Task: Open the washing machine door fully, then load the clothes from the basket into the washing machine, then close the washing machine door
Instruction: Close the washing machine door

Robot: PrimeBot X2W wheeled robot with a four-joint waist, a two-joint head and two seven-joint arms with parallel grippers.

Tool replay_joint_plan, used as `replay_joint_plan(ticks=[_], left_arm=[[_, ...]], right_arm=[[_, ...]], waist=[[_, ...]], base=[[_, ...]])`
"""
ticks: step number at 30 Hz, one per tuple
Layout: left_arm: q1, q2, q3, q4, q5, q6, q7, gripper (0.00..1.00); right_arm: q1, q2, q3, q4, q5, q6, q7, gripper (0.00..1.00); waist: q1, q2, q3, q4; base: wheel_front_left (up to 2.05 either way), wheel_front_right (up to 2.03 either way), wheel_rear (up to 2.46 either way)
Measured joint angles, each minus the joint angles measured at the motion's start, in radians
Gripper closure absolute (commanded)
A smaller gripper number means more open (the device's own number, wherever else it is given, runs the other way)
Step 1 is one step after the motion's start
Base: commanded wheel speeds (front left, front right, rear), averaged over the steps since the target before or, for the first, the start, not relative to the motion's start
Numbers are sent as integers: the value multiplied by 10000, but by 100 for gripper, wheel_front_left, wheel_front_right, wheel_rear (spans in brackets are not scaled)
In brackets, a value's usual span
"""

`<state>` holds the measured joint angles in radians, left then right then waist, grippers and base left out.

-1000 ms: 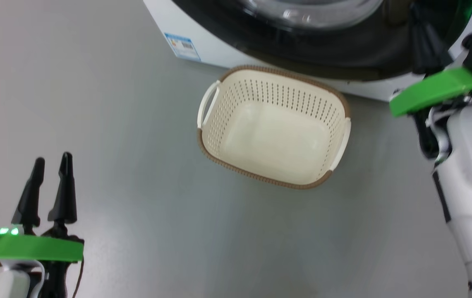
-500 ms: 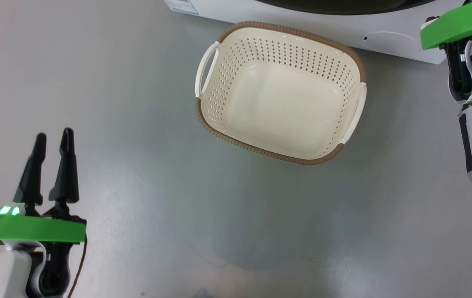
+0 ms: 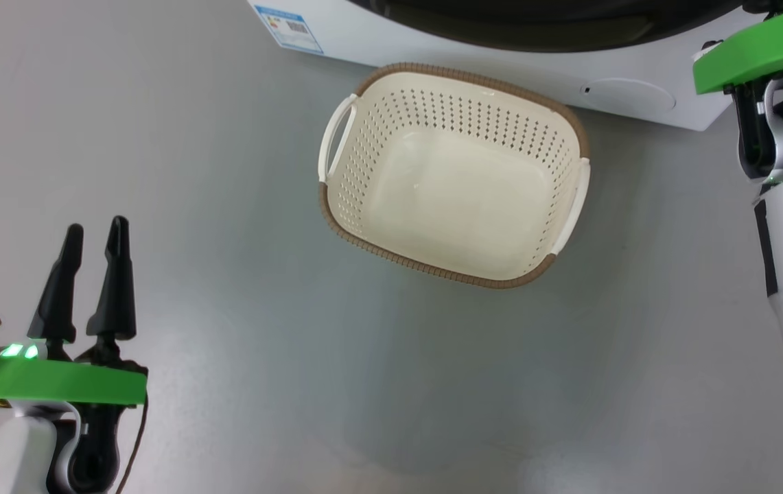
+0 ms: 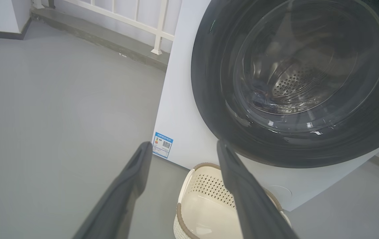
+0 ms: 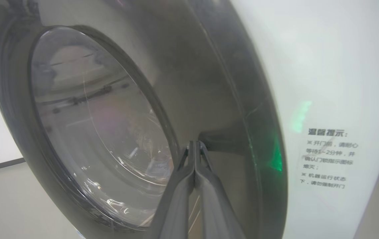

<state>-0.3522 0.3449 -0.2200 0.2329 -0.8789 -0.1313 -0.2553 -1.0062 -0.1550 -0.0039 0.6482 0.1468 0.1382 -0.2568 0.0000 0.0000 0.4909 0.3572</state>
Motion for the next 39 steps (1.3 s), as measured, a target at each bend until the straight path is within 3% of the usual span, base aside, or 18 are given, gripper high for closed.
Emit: replay_joint_plan(ticks=[2, 3, 4, 14, 23, 39], left_arm=[[14, 12, -10, 6, 4, 0, 0, 0], [22, 17, -8, 13, 4, 0, 0, 0], [34, 23, -8, 27, 8, 0, 0, 0], [572, 88, -15, 148, 184, 0, 0, 0], [1222, 117, 27, 121, 673, 0, 0, 0], [2131, -205, 568, -54, 1350, 0, 0, 0]], right_arm=[[179, -4, -2, -148, 111, -2, -2, 56], [292, -2, 10, -213, 119, -2, -2, 3], [435, 6, 38, -263, 132, -4, -2, 0], [2256, 244, 930, -886, 965, -4, 0, 0], [3888, 219, 1952, -1657, 1919, -35, 0, 0], [6243, 196, 2040, -2688, 2610, -48, 0, 0]], waist=[[0, 0, -123, -37], [0, 0, -191, -58], [0, 0, -268, -82], [0, 0, -1365, -517], [0, 0, -2480, -1356], [0, 0, -3971, -3213]], base=[[0, 0, 0], [0, 0, 0], [0, 0, 0], [0, 0, 0], [0, 0, 0], [0, 0, 0]])
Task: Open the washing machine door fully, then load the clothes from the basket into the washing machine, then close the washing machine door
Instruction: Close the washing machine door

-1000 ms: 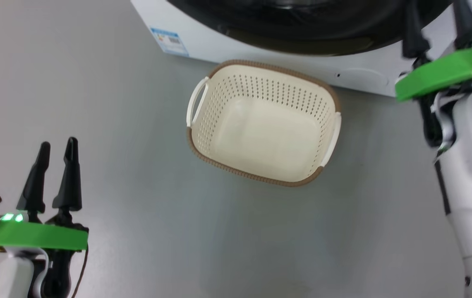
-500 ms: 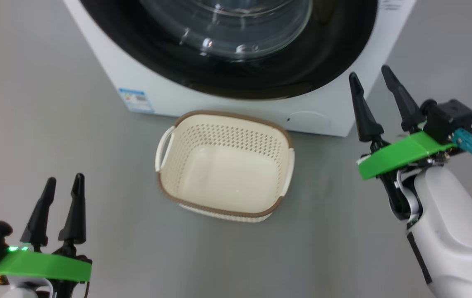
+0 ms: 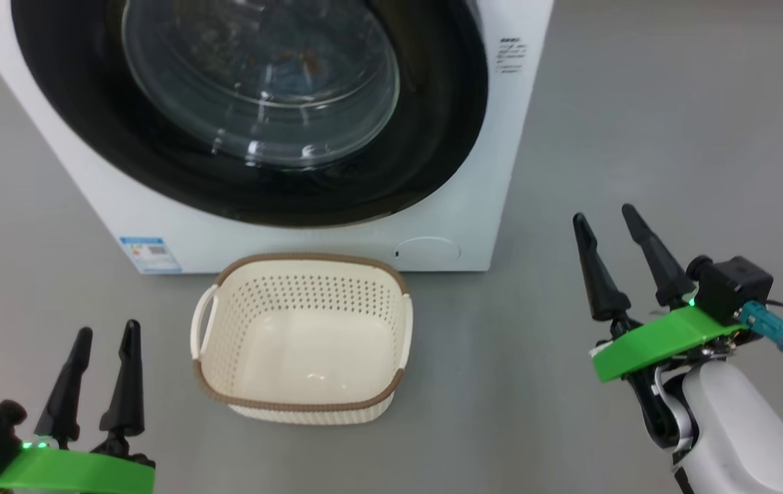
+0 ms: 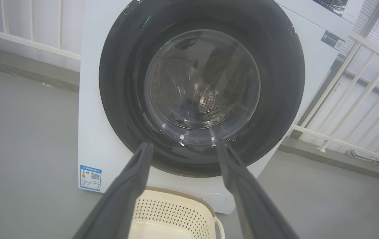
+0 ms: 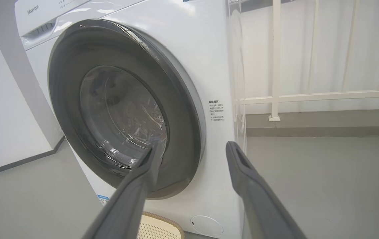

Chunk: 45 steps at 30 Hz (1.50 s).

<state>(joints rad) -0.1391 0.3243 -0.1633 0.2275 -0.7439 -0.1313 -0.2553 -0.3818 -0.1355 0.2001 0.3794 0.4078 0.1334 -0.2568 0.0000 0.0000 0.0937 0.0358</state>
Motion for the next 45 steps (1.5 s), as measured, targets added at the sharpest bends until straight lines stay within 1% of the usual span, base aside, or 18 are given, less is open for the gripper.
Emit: replay_joint_plan(ticks=[5, 9, 16, 27, 29, 30, 45], left_arm=[[286, -105, 109, -48, 81, 0, 0, 0], [467, -301, 125, -230, 77, 0, 0, 0], [669, -324, 111, -462, -10, 0, 2, 0], [671, -316, 121, -454, -104, 0, 0, 0], [671, -311, 115, -405, -105, 0, 0, 0], [671, -301, 105, -355, -119, 0, 0, 0], [671, -299, 128, -297, -119, 0, 0, 0]], right_arm=[[476, -12, 192, -161, 71, 0, 0, 0], [942, -2, 151, -272, 178, 0, 0, 0], [1544, 61, 90, -428, 236, -2, 2, 0], [1890, 176, -236, -510, 121, -2, 2, 0], [1894, 297, -441, -510, 121, -2, 0, 0], [1897, 397, -443, -510, 33, -2, 2, 0], [1900, 453, -462, -508, -38, -2, 2, 0]], waist=[[0, 0, -380, -395], [0, 0, -630, -660], [0, 0, -884, -942], [0, 0, -951, -941], [0, 0, -933, -909], [0, 0, -923, -883], [0, 0, -923, -849]], base=[[0, 0, 0], [0, 0, 0], [0, 0, 0], [0, 0, 0], [0, 0, 0], [0, 0, 0], [0, 0, 0]])
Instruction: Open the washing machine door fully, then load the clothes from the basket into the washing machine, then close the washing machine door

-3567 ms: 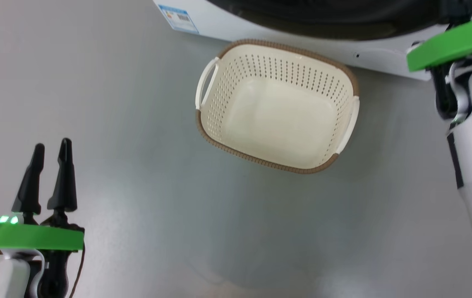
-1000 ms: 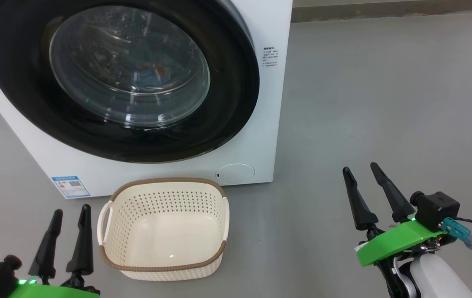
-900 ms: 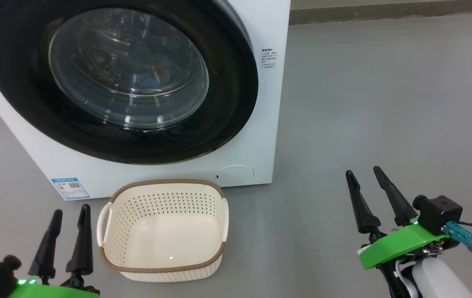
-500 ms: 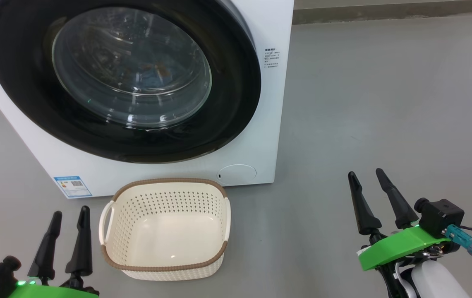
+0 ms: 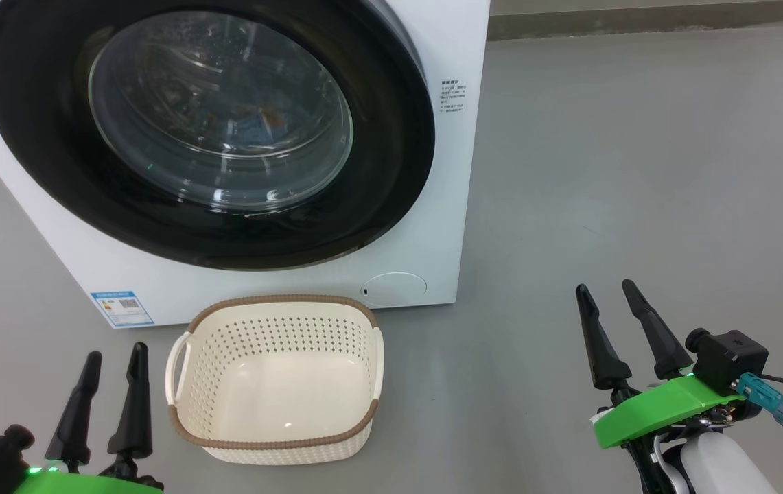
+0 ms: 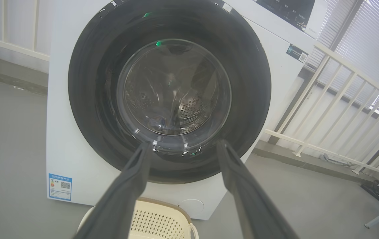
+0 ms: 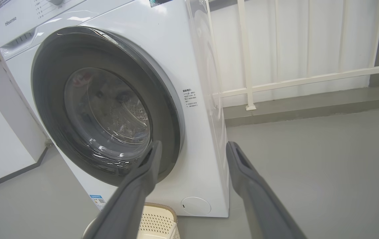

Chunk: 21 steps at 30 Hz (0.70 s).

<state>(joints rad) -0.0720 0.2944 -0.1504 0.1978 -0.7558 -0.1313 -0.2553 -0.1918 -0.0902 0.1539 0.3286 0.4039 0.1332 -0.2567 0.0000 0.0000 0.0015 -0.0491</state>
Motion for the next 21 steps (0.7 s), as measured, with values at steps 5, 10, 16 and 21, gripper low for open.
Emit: replay_joint_plan(ticks=[5, 10, 16, 21], left_arm=[[0, -2, 2, 0, -2, 0, 0, 0], [-1, -2, 2, 0, -4, 0, 0, 0], [-1, -6, -2, 54, -8, 0, 0, 0], [0, -27, -21, 150, -274, 0, 4, 0]], right_arm=[[1, 8, -2, -2, -2, 0, 0, 0], [2, 10, -2, 0, -2, -23, 0, 0], [4, 10, 8, 15, -2, -23, 0, 0], [4, 8, 27, 44, -2, -23, 0, 0]], waist=[[0, 0, 11, 9], [0, 1, -11, 33], [0, 0, -63, 58], [0, 0, -87, 66]], base=[[0, 0, 0], [0, 0, 0], [0, 0, 0], [0, 0, 0]])
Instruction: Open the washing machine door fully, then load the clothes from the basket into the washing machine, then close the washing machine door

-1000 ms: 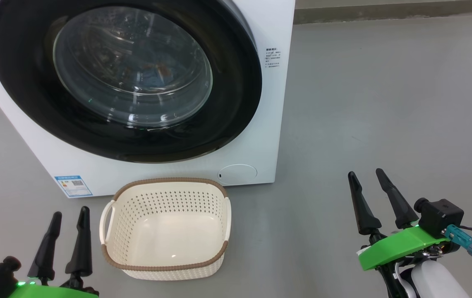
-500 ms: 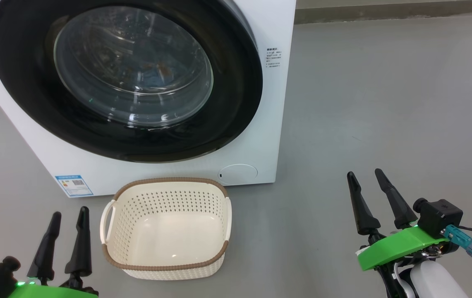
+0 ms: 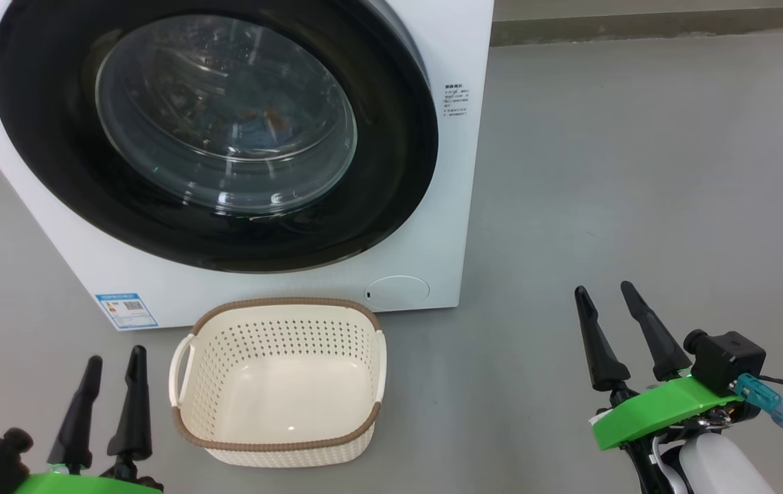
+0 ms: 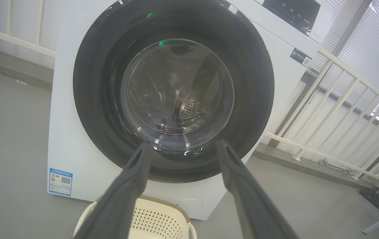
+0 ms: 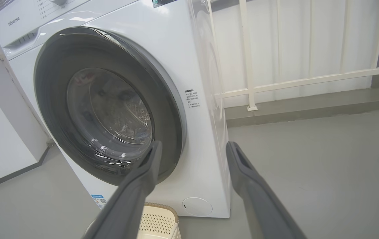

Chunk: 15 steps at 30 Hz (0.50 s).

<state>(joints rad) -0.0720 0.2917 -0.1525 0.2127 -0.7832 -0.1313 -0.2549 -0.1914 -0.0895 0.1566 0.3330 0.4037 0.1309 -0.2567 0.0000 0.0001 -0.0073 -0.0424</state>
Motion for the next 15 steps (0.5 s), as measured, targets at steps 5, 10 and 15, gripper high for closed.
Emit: replay_joint_plan(ticks=[5, 10, 15], left_arm=[[231, -368, -123, 454, -90, 0, 12, 100], [391, -552, -111, 546, -355, 0, 104, 100], [391, -593, -46, 546, -631, 2, 274, 100]], right_arm=[[296, 63, 35, 499, 2, 0, 8, 100], [578, 128, 0, 598, 389, 0, 119, 100], [579, 144, -59, 566, 834, 0, 278, 100]], waist=[[0, 0, -13, 2], [2, 0, -20, 18], [1, 0, -14, 35]], base=[[0, 0, 0], [0, 0, 0], [0, 0, 0]])
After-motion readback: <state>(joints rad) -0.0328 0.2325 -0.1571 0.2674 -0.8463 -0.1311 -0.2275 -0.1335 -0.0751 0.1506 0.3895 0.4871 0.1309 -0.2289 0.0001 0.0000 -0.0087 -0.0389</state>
